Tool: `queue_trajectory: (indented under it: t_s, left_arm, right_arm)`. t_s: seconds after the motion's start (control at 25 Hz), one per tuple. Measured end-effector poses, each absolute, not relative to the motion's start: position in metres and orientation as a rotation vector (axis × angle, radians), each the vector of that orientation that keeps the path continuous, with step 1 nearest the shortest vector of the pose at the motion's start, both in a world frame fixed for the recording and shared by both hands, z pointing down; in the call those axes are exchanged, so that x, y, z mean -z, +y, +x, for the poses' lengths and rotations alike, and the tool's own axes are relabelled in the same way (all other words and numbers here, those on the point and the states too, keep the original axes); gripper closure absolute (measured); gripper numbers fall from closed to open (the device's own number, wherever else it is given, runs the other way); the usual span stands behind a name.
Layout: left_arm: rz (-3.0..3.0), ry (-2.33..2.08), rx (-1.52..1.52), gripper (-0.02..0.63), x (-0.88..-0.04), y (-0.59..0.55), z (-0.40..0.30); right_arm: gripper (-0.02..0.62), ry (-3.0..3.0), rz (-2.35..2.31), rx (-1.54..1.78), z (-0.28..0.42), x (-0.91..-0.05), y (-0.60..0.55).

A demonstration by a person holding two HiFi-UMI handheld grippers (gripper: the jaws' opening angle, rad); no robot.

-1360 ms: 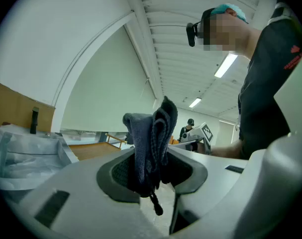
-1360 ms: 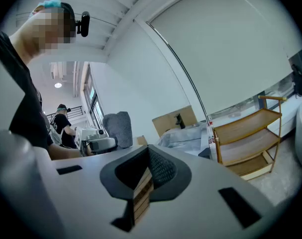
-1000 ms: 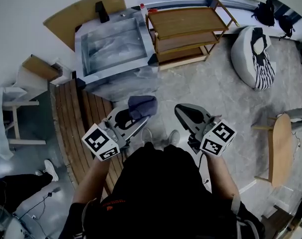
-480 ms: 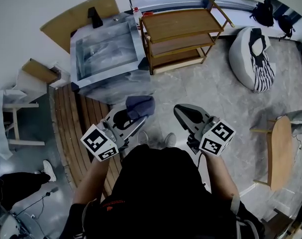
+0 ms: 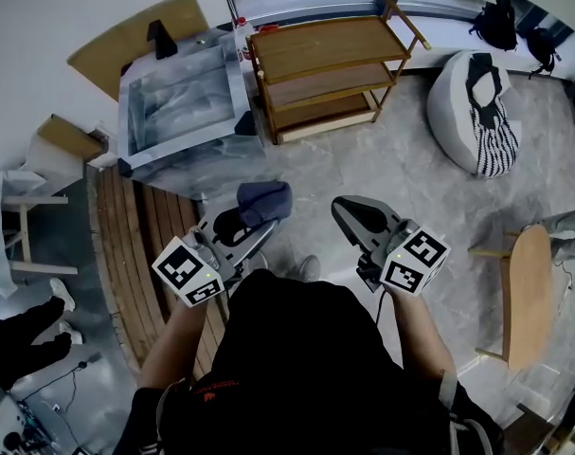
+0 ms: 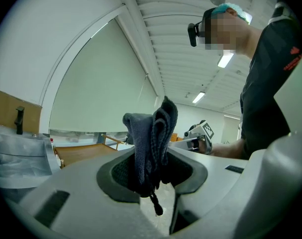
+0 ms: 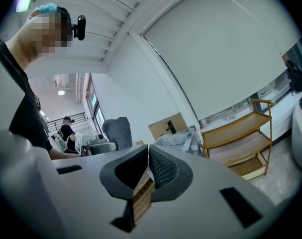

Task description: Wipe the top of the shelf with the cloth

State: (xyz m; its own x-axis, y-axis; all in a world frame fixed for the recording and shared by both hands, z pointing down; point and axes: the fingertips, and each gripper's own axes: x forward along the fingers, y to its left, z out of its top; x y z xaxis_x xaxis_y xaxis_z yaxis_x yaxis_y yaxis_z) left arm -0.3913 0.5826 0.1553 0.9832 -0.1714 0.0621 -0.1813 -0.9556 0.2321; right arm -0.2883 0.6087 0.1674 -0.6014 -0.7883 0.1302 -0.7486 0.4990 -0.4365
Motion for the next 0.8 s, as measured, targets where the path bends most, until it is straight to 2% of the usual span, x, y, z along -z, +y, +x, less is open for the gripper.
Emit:
queue_trajectory:
  t_s: [0.8]
  left_arm:
    - [2.891,-0.234,-0.070,0.462,-0.167,0.556,-0.323]
  right_arm:
    - [0.589,2.622,-1.396,0.693,-0.217,-0.177,0.591]
